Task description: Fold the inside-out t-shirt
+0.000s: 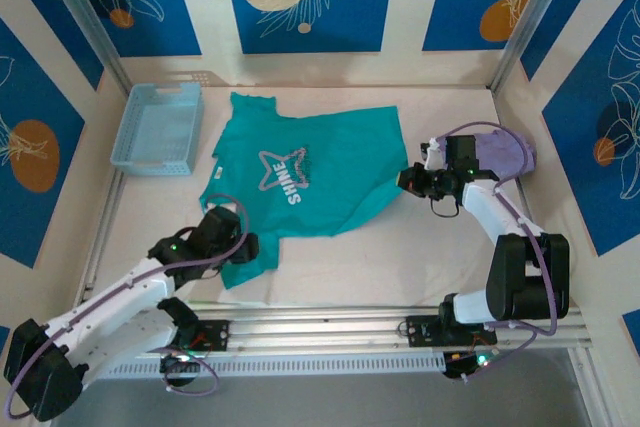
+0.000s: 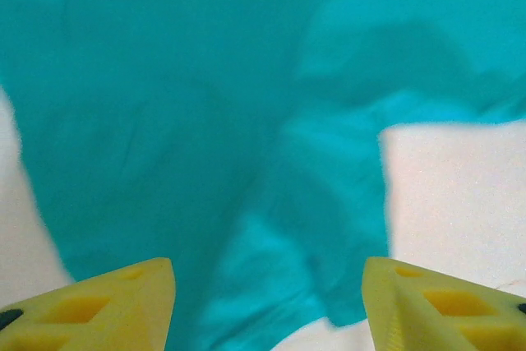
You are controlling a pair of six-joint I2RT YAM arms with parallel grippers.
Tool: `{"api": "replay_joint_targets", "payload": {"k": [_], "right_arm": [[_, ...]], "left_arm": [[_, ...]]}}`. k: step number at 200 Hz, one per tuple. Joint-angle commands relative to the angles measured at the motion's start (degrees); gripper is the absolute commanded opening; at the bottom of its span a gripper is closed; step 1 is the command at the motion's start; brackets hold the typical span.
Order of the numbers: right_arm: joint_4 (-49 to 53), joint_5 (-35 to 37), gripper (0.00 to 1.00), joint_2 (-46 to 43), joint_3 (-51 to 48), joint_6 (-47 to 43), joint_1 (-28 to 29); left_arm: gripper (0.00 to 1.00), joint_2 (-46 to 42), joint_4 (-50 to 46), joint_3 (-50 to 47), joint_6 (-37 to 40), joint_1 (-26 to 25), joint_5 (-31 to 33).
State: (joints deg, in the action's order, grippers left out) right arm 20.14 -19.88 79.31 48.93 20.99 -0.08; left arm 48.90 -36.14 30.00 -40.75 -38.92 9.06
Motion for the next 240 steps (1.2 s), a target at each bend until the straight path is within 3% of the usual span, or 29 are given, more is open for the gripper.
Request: {"api": "replay_joint_targets", "payload": {"k": [1, 43, 68, 126, 152, 161, 190, 215, 240], "right_arm": [[-0.5, -1.0, 0.00, -1.4, 0.4, 0.5, 0.3], [0.3, 0.3, 0.00, -3.7, -0.3, -0.2, 0.3], [0.0, 0.5, 0.00, -4.0, -0.7, -0.2, 0.3], [-0.6, 0.4, 0.00, -3.7, -1.2, 0.1, 0.4], [-0.7, 1.0, 0.00, -3.2, -1.1, 0.2, 0.2], [-0.9, 1.6, 0.00, -3.3, -1.1, 0.3, 0.3], [-3.7, 1.5, 0.00, -4.9, -1.3, 3.1, -0.9], [-8.3, -1.9, 0.00, -6.8, 0.9, 6.5, -2.2], [-2.5, -2.8, 0.00, -9.8, 8.7, 5.5, -3.1]], "left_arm": [[0.62, 1.3, -11.1, -1.8, -7.8, -0.4, -0.5], [0.62, 3.7, -11.7, -3.7, -10.4, -0.6, 1.5], [0.56, 5.1, -9.1, -5.3, -10.4, -0.6, -0.7], [0.27, 9.1, -2.5, -8.0, -9.8, -0.6, -4.3], [0.06, 9.5, -0.2, -8.8, -10.0, -0.6, -4.6], [0.00, 8.0, -0.8, -8.6, -10.1, -0.6, -3.6], [0.00, -2.1, -3.6, -2.6, -7.9, -0.3, 4.0], [0.00, -8.3, -1.5, 8.4, 0.4, 1.0, 14.5], [0.00, -11.4, 3.8, 21.9, 10.3, 1.1, 19.5]]}}
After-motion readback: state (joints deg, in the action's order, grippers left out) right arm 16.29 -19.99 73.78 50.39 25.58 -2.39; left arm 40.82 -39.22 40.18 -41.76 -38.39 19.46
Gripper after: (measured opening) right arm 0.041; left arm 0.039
